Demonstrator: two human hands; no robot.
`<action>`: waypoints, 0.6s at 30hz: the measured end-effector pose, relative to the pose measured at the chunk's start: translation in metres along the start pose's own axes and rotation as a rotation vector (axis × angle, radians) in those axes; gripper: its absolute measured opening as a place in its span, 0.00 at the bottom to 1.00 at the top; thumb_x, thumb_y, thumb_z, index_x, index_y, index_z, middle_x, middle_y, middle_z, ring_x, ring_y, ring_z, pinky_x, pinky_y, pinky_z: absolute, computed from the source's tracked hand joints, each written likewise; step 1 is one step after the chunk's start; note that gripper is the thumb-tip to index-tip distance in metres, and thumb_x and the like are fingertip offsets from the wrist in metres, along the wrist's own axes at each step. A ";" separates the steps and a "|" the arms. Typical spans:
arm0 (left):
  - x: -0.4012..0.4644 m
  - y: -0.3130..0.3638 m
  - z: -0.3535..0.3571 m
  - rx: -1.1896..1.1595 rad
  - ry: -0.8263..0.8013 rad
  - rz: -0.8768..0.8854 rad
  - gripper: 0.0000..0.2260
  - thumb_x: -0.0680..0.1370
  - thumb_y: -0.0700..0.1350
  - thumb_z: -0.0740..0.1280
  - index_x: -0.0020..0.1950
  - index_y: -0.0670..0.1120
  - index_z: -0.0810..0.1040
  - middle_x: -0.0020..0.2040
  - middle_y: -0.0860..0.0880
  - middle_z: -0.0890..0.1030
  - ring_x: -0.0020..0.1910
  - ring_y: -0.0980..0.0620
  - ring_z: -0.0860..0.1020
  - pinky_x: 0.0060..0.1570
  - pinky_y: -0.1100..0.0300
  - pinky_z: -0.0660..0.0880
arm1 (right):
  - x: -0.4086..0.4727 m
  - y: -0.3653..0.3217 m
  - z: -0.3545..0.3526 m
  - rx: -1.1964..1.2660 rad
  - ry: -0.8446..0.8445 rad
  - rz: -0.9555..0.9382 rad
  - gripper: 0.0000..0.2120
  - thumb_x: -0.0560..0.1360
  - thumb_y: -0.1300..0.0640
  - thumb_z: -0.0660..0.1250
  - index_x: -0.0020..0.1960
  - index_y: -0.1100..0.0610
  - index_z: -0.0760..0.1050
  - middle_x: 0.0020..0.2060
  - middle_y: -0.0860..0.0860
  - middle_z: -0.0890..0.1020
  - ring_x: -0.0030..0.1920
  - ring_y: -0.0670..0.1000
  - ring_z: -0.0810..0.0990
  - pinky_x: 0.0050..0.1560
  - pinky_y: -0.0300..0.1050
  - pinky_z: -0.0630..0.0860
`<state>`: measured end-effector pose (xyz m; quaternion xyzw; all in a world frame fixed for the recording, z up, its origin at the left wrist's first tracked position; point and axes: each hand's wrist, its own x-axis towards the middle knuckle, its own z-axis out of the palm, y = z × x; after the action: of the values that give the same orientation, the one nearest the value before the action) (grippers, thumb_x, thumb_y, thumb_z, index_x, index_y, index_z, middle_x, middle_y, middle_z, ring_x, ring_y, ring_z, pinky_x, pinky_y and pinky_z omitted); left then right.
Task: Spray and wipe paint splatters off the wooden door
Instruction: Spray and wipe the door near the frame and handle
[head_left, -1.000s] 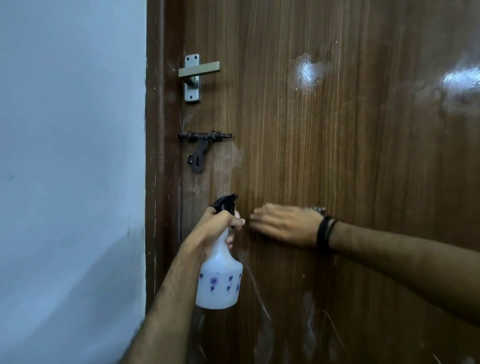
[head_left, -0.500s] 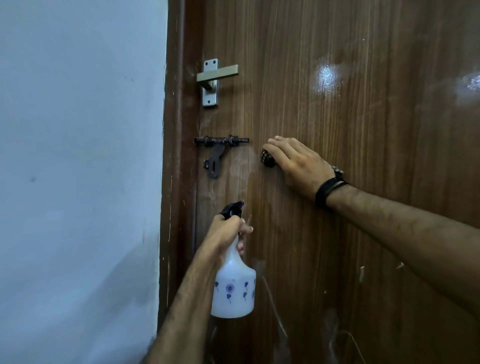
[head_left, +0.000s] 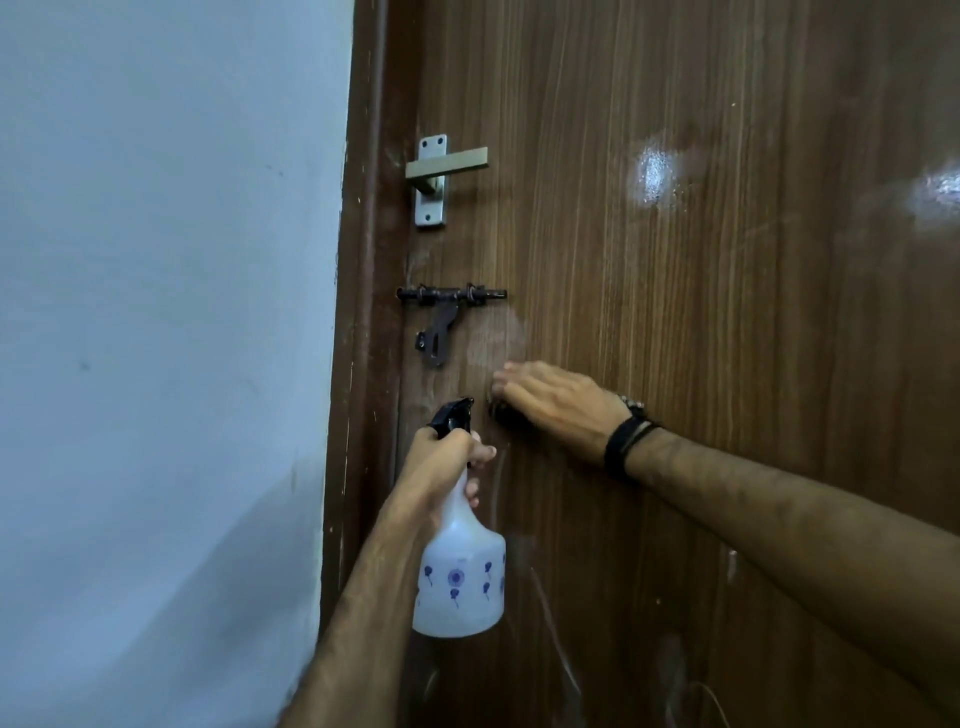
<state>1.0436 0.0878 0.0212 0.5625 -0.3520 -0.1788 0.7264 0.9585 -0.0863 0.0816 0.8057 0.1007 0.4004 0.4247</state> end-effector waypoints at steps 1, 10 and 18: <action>0.001 0.001 -0.002 0.000 0.005 0.002 0.02 0.76 0.36 0.67 0.46 0.42 0.76 0.37 0.46 0.75 0.24 0.56 0.70 0.27 0.60 0.71 | 0.013 0.007 -0.002 0.022 0.047 0.069 0.17 0.75 0.65 0.61 0.63 0.62 0.76 0.61 0.60 0.80 0.62 0.58 0.79 0.64 0.50 0.75; 0.006 0.007 -0.011 -0.062 -0.001 0.027 0.05 0.75 0.34 0.67 0.43 0.43 0.75 0.34 0.47 0.75 0.23 0.55 0.70 0.27 0.59 0.71 | 0.032 -0.003 0.016 0.042 0.158 0.073 0.15 0.78 0.63 0.56 0.60 0.62 0.77 0.54 0.58 0.80 0.52 0.57 0.78 0.55 0.50 0.78; 0.005 0.004 -0.015 -0.053 -0.013 0.021 0.04 0.76 0.34 0.67 0.45 0.42 0.75 0.38 0.46 0.76 0.24 0.55 0.70 0.27 0.60 0.71 | 0.045 0.000 0.022 -0.011 0.180 0.079 0.10 0.78 0.62 0.63 0.58 0.57 0.76 0.52 0.54 0.80 0.49 0.54 0.77 0.46 0.50 0.76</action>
<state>1.0573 0.0965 0.0245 0.5384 -0.3578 -0.1841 0.7405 1.0041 -0.0769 0.0996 0.7675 0.1044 0.4880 0.4023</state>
